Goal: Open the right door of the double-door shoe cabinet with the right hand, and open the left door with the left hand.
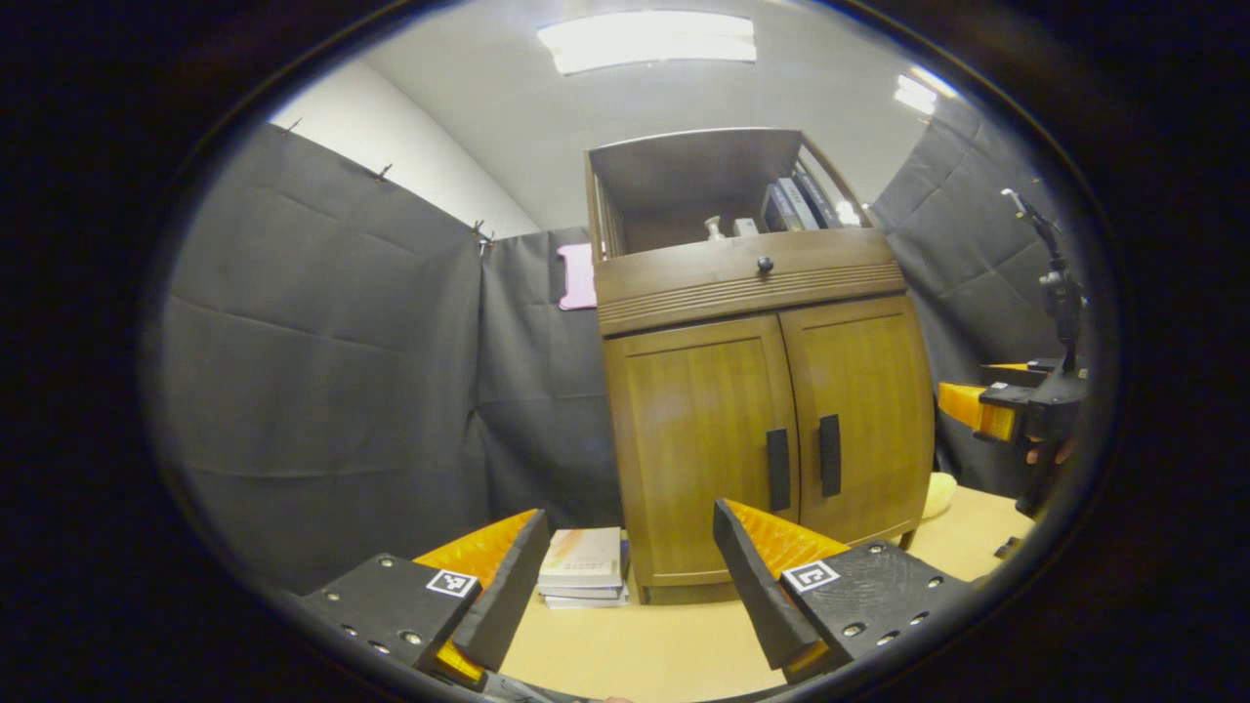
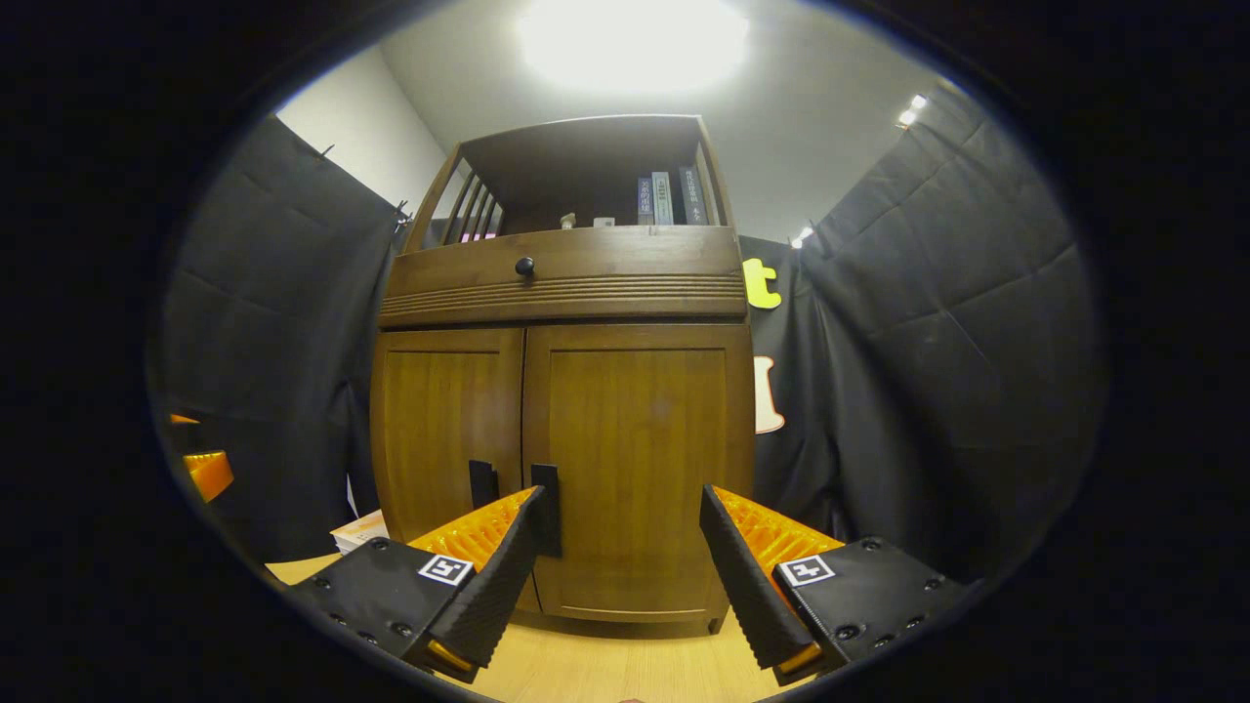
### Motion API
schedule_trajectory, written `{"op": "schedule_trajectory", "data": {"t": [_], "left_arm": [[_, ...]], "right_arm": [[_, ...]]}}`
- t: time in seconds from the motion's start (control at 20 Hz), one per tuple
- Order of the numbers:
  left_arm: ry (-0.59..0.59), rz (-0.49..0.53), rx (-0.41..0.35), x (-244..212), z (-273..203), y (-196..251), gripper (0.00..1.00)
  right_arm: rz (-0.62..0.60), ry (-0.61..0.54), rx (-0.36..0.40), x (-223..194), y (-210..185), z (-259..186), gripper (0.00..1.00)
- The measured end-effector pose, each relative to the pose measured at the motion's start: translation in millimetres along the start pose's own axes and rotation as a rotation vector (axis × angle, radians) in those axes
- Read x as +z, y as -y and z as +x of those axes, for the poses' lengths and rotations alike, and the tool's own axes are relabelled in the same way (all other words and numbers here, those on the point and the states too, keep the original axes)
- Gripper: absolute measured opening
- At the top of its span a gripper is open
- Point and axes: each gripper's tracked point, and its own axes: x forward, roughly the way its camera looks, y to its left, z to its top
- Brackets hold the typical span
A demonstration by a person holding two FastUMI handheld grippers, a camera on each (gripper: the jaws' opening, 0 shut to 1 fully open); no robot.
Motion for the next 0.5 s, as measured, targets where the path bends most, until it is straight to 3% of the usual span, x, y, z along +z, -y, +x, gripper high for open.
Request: {"op": "schedule_trajectory", "data": {"t": [0.5], "left_arm": [[-0.011,0.037,0.128,0.0,-27.7,-50.5,1.00]], "right_arm": [[0.054,-0.034,0.056,-16.4,-33.7,74.3,0.98]]}}
